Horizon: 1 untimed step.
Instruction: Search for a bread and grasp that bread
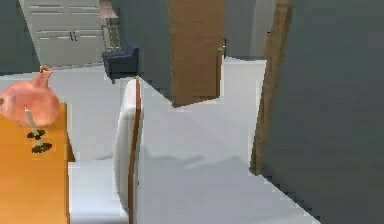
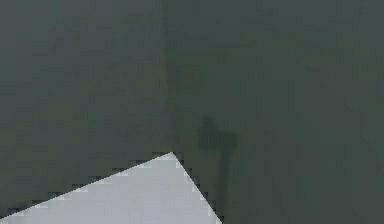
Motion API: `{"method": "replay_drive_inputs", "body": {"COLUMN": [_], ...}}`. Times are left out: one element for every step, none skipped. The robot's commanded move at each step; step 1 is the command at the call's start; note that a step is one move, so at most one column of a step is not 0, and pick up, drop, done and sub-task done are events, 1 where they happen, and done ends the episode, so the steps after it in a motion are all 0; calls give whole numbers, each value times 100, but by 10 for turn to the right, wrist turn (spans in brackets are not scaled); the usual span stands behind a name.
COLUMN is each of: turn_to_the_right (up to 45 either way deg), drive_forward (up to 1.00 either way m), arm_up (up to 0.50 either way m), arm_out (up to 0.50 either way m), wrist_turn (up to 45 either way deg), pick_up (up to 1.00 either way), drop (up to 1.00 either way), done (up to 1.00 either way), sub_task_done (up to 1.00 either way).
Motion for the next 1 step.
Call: {"method": "replay_drive_inputs", "body": {"turn_to_the_right": [0], "drive_forward": [100], "arm_up": [0], "arm_out": [0], "wrist_turn": [0], "pick_up": [0], "drop": [0], "done": [0], "sub_task_done": [0]}}
